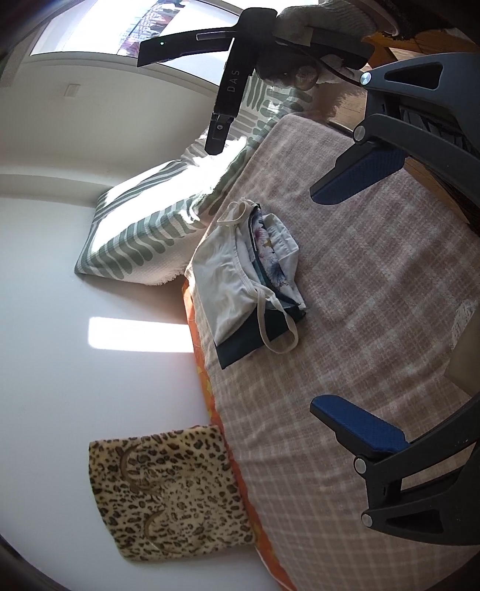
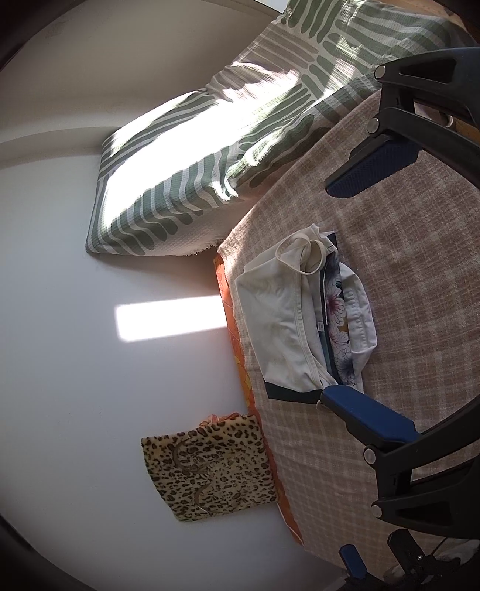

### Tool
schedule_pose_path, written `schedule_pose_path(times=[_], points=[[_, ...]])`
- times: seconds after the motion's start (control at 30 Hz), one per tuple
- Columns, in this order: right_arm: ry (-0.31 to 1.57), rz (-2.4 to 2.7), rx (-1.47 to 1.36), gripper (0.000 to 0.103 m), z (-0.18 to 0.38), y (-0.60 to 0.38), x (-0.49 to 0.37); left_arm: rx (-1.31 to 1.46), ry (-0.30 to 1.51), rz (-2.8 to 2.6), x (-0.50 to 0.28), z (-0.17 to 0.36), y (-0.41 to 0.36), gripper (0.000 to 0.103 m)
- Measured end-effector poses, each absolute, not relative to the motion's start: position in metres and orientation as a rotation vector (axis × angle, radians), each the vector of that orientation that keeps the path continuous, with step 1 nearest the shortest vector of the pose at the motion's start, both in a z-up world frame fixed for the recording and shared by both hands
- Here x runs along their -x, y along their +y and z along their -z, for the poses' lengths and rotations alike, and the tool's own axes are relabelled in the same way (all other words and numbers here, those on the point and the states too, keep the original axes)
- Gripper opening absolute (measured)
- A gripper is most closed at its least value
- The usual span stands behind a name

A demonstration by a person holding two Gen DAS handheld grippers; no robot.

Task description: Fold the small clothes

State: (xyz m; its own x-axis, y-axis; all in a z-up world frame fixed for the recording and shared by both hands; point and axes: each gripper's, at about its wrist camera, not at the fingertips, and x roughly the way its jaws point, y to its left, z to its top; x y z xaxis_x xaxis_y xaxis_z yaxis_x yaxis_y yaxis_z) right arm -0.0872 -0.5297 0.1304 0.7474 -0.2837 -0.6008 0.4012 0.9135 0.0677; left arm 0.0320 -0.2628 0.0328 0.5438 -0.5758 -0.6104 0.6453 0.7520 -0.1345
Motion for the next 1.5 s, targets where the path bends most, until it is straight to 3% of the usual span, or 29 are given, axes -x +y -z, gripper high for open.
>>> schedule_pose_path(times=[1.5], points=[[0.624, 0.363, -0.184, 0.103, -0.138, -0.516, 0.08, -0.123, 0.669, 0.732, -0.021, -0.035, -0.263, 0.102]])
